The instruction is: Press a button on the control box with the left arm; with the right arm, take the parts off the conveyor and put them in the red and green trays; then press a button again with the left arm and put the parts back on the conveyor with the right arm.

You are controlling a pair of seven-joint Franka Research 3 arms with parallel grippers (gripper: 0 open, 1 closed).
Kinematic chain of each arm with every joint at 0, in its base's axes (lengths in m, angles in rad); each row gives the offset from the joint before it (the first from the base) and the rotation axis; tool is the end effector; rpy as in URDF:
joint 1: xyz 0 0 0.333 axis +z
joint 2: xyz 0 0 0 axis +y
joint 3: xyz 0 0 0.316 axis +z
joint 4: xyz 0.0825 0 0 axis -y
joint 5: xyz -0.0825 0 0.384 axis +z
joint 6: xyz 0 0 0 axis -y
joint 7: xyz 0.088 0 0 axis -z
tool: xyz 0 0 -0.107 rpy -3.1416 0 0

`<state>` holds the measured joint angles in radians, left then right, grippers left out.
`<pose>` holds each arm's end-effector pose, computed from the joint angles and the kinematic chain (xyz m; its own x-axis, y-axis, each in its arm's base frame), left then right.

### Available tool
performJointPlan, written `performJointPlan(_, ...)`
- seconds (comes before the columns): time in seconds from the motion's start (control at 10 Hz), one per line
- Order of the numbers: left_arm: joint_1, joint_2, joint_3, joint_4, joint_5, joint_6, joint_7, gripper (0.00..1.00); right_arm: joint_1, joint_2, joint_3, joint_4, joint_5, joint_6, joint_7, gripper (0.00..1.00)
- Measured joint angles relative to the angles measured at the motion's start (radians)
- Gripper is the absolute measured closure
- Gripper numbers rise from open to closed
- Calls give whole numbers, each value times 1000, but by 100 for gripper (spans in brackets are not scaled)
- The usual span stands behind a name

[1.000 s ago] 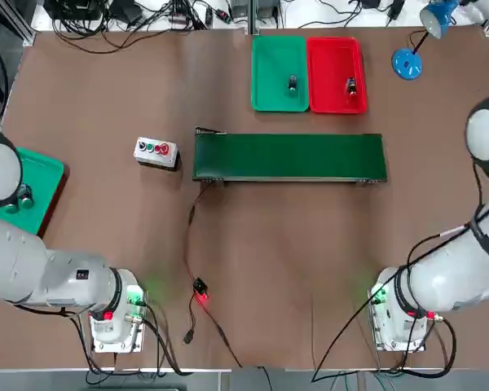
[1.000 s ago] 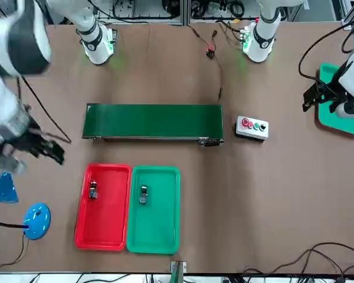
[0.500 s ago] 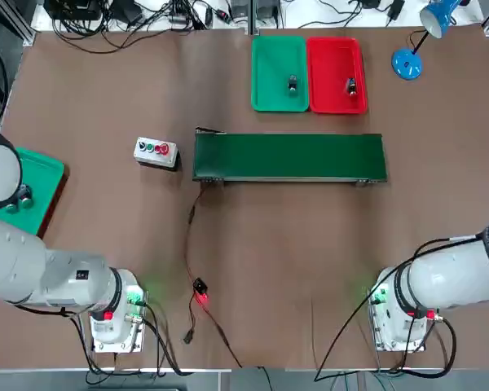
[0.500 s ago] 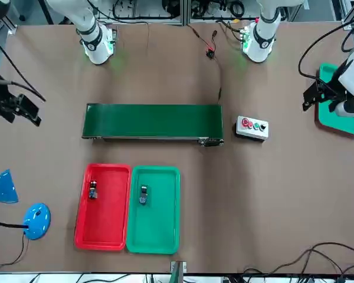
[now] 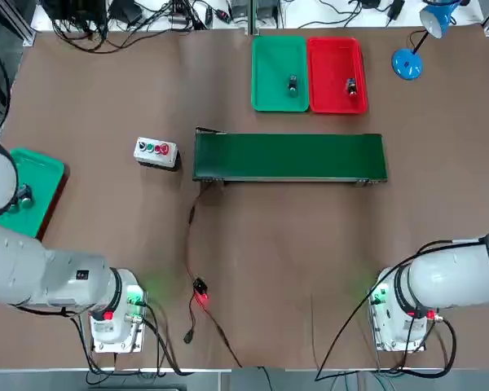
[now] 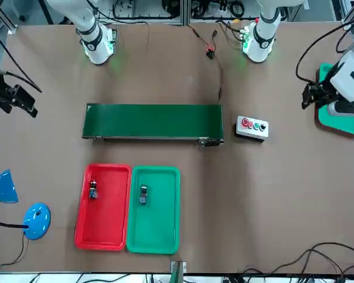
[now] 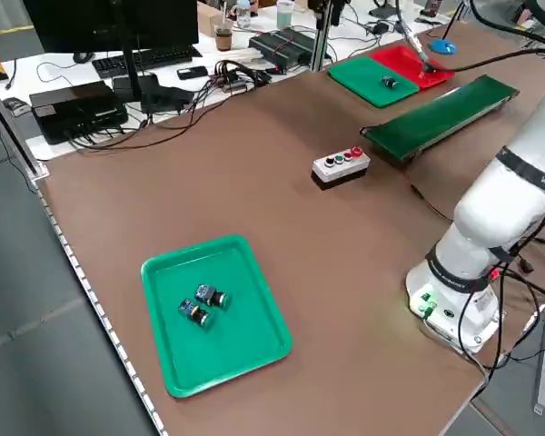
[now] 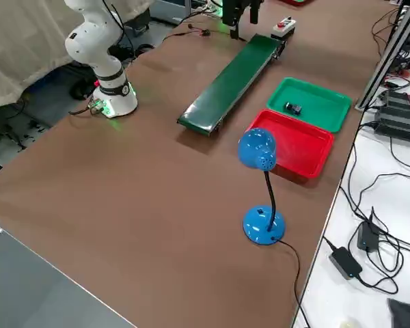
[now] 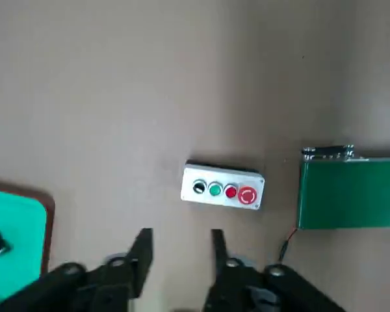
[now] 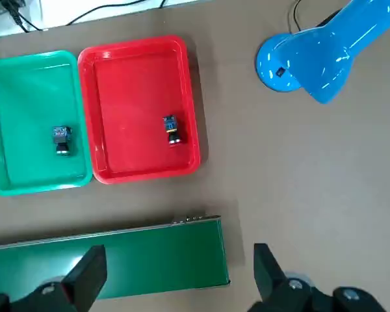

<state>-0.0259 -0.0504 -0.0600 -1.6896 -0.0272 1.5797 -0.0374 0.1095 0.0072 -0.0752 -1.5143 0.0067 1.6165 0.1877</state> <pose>0.5344 -0.0497 0.5968 0.9970 -0.0478 -0.0604 -0.0466 -0.9987 0.0219 0.5616 0.0201 0.6516 0.9839 -0.1532 0.0921 -0.1516 -0.9882 -0.0237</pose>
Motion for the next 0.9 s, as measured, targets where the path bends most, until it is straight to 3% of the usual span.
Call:
performJointPlan(0.1,0,-41,-1,-79,0,44,0,78,0,0,0,-1,0,0,0,0)
performJointPlan(0.2,-2,-89,-2,-179,-1,115,0,83,0,0,0,-1,0,0,0,0)
performJointPlan(0.5,-4,-185,-55,-505,-1,371,-2,86,0,0,0,-4,0,-1,0,0)
performJointPlan(0.8,-4,-176,-93,-732,-1,657,-6,88,0,0,2,-13,0,-8,0,0)
performJointPlan(0.9,-3,-157,-93,-773,-1,711,-6,89,0,0,2,-14,0,-8,0,0)
